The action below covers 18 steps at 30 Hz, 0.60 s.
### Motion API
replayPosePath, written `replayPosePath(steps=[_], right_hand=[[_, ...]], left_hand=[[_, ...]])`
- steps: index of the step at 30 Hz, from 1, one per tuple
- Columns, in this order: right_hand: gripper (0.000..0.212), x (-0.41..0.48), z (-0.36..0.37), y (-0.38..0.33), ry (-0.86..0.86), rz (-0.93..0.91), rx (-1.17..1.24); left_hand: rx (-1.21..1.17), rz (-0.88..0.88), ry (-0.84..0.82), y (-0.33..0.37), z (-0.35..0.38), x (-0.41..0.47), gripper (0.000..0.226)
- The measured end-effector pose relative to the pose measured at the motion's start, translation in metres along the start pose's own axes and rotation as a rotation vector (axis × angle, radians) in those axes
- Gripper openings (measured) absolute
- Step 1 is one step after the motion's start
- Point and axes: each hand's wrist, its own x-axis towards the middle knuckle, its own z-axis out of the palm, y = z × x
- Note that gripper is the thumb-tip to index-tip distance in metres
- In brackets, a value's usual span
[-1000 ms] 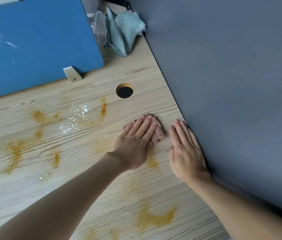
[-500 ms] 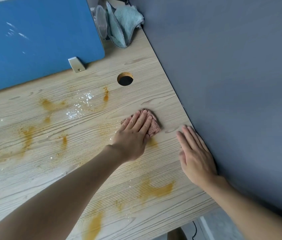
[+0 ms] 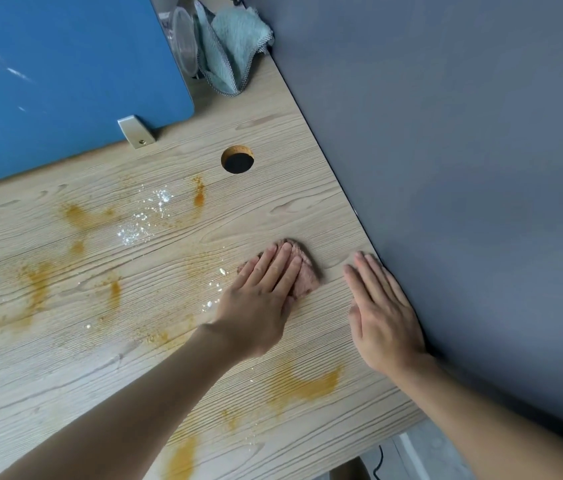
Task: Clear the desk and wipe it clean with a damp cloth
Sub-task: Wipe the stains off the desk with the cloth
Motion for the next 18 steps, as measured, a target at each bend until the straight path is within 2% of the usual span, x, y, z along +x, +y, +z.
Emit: replayPosePath(steps=[3,7,13,18], right_hand=[[0.058,0.000,-0.001,0.000,0.007,0.006,0.002],[0.057,0.002,-0.001,-0.001,0.014,0.005,0.010],[0.059,0.000,0.000,0.000,-0.001,-0.001,0.010],[0.060,0.001,-0.004,0.000,-0.027,0.014,0.026]], left_hand=[[0.014,-0.021,-0.037,0.001,0.001,-0.002,0.064],[-0.025,-0.041,0.011,0.016,-0.006,0.029,0.061],[-0.003,-0.032,0.007,0.027,0.015,-0.026,0.064],[-0.019,-0.130,0.001,0.037,0.009,-0.013,0.061]])
